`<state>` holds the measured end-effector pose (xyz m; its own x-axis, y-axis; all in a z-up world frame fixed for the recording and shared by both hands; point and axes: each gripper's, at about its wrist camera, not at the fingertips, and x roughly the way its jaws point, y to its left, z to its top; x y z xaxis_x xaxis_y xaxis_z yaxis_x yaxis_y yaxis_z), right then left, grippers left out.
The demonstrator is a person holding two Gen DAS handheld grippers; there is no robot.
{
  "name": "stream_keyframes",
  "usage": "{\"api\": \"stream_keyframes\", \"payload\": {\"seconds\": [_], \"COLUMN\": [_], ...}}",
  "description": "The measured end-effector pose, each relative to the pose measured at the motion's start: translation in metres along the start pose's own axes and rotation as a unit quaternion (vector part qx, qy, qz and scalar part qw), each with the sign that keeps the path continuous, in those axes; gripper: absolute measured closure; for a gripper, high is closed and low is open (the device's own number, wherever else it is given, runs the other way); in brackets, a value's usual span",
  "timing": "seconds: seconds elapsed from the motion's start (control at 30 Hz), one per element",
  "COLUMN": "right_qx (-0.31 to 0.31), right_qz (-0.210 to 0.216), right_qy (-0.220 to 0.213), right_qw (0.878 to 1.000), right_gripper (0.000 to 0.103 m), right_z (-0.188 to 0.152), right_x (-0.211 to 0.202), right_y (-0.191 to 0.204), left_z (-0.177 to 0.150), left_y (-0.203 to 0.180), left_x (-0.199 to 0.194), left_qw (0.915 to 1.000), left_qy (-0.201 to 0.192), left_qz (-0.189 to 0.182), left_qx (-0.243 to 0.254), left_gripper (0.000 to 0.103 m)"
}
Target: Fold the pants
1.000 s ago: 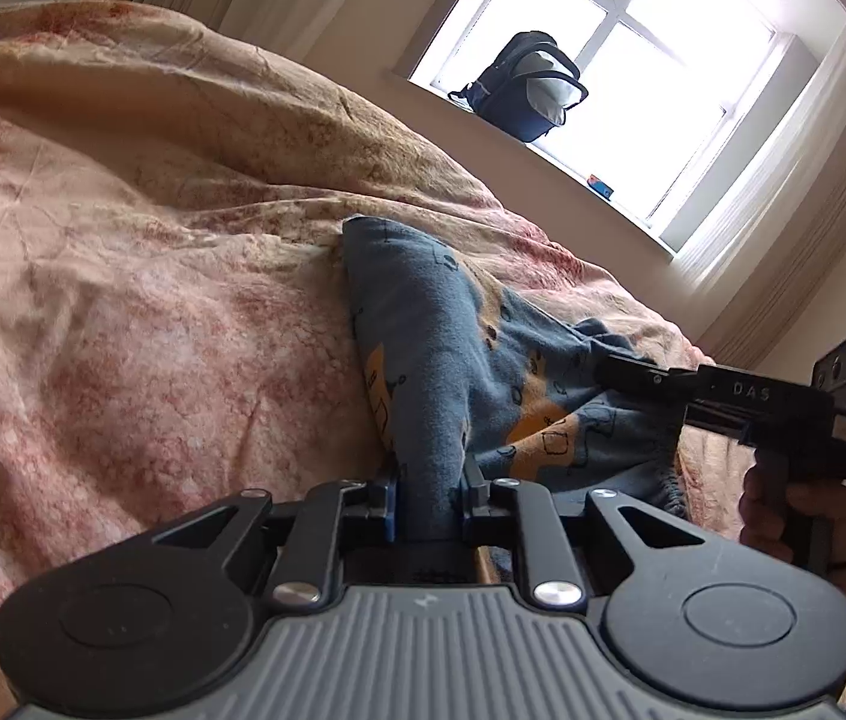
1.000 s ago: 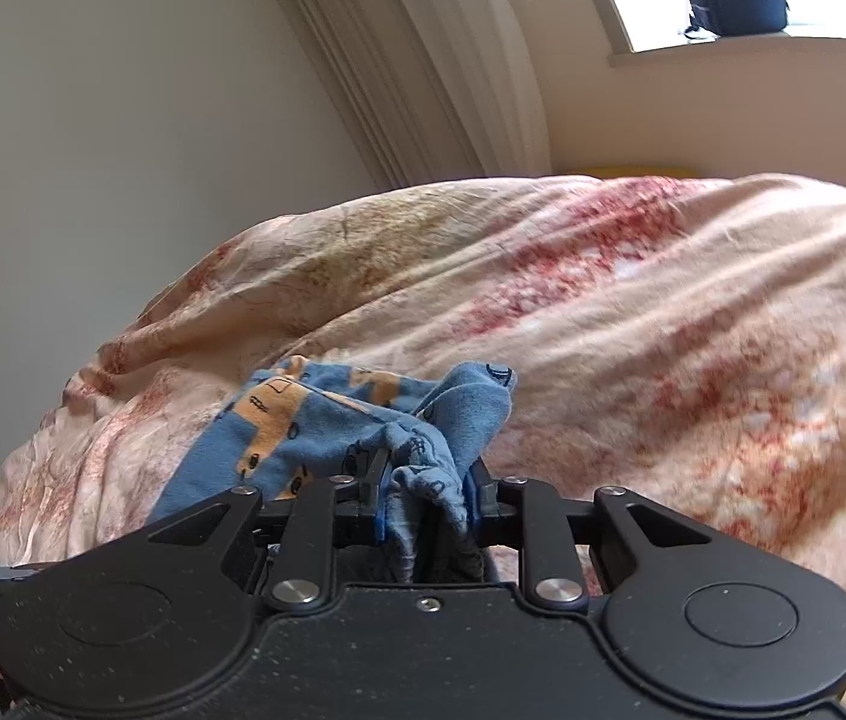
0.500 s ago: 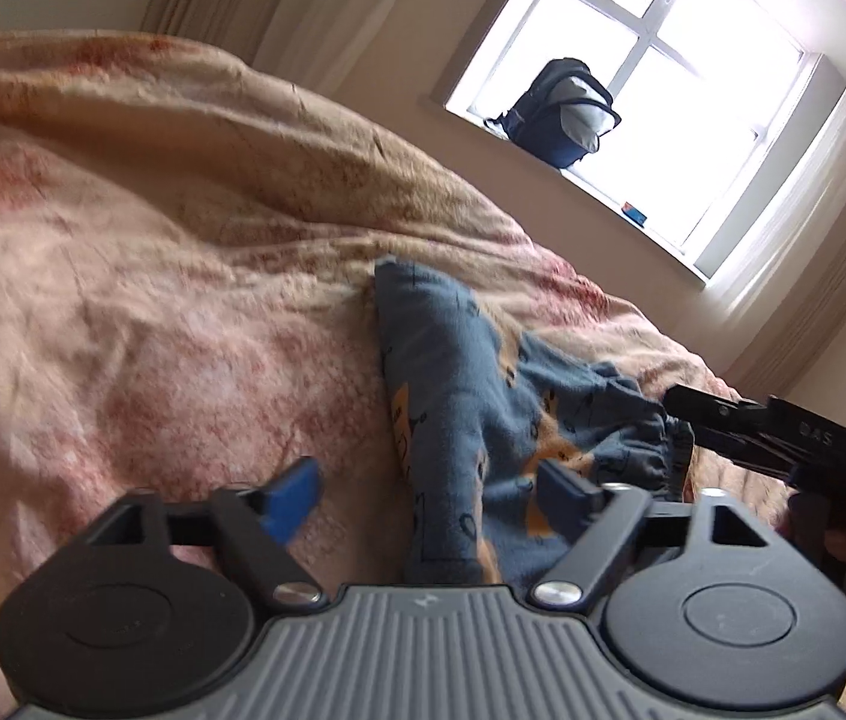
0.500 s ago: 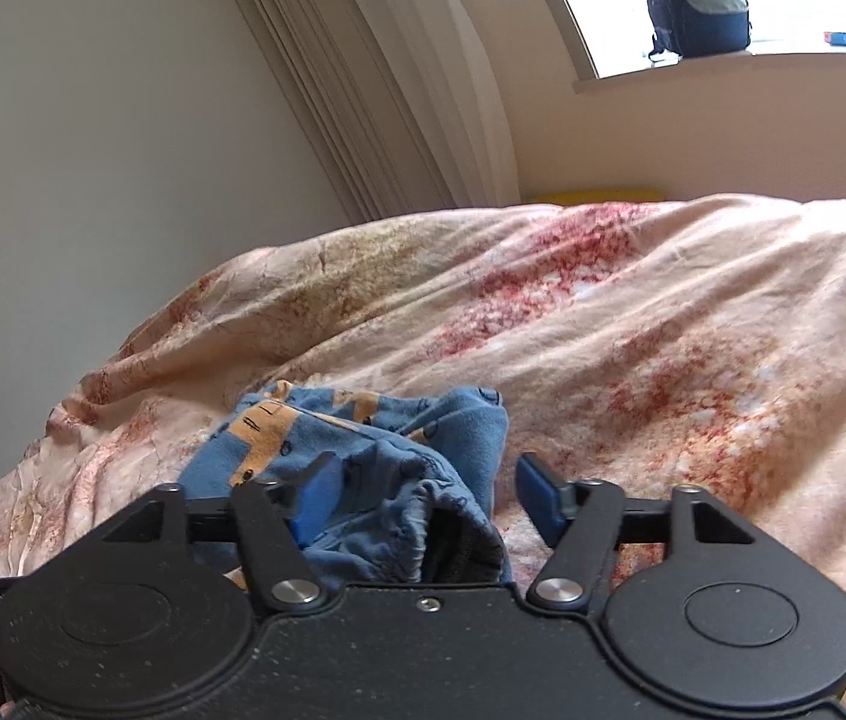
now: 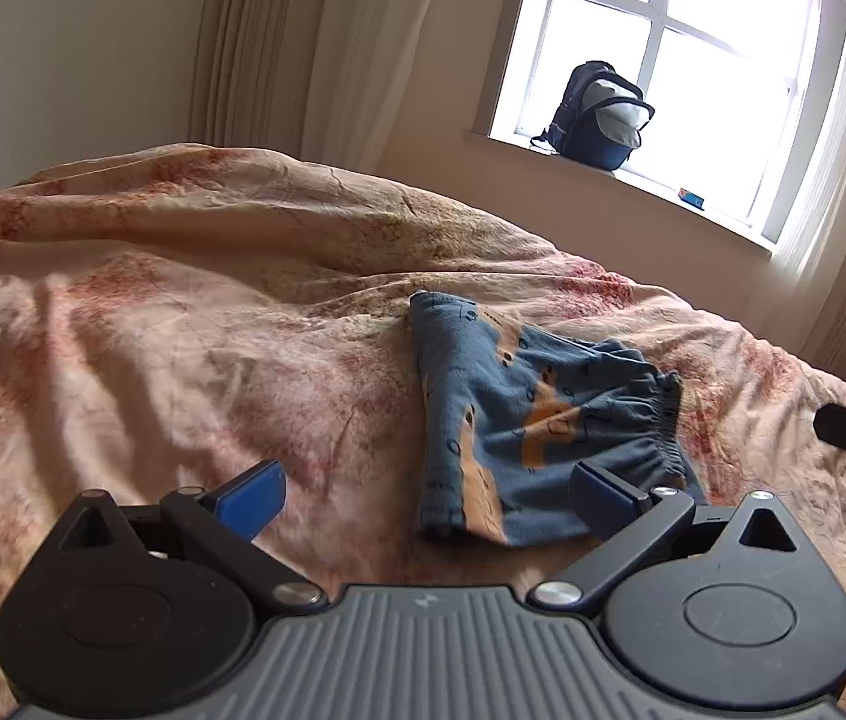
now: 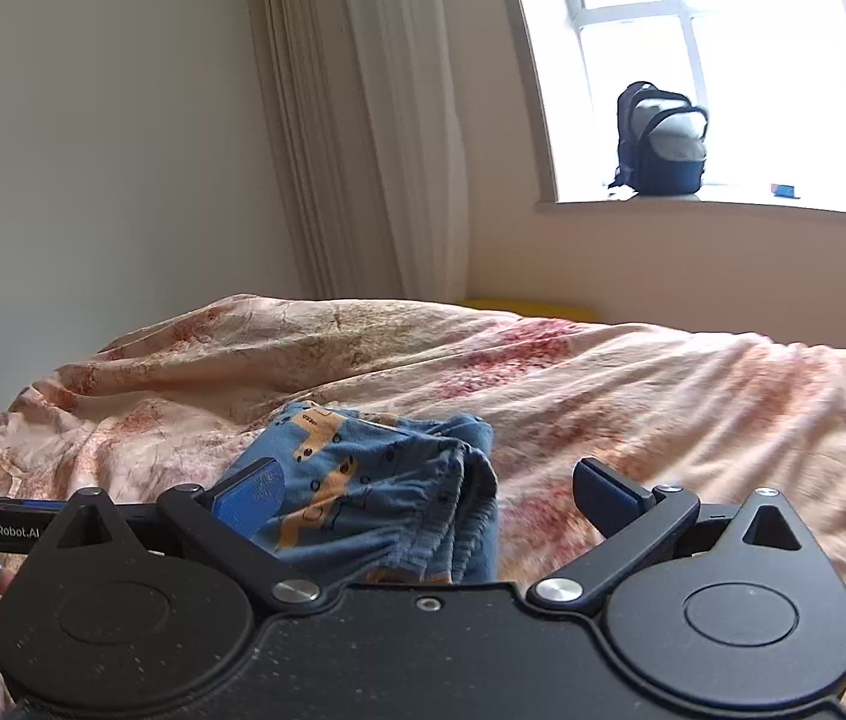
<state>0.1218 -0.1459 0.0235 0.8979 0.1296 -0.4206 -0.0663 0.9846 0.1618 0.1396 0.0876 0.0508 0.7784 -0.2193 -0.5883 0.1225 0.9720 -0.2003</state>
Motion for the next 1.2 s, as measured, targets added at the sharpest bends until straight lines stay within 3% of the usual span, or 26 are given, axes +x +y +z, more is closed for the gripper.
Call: {"api": "stream_keyframes", "payload": {"seconds": [0.13,0.37,0.6,1.2], "right_qx": [-0.007,0.005,-0.007,-0.026], "right_qz": [-0.024,-0.021,-0.011,-0.005], "right_qy": [0.000,-0.001,-0.004,-0.008], "right_qw": [1.000,1.000,1.000,1.000], "right_gripper": [0.001,0.001,0.001,0.001], "right_z": [-0.016,-0.038,-0.041,-0.044], "right_x": [-0.037,-0.072,-0.081,-0.083], "right_y": [0.009,0.010,0.015,0.019], "left_z": [-0.015,-0.039,-0.043,-0.052], "left_y": [-0.007,-0.020,-0.031,-0.031], "left_x": [-0.028,-0.062,-0.076,-0.072], "left_qw": [0.9999,0.9990,0.9973,0.9982], "left_qy": [-0.002,-0.006,-0.021,0.000], "left_qz": [0.016,0.041,0.056,0.046], "left_qx": [0.005,0.017,0.042,0.037], "left_gripper": [0.000,0.000,0.000,0.000]}}
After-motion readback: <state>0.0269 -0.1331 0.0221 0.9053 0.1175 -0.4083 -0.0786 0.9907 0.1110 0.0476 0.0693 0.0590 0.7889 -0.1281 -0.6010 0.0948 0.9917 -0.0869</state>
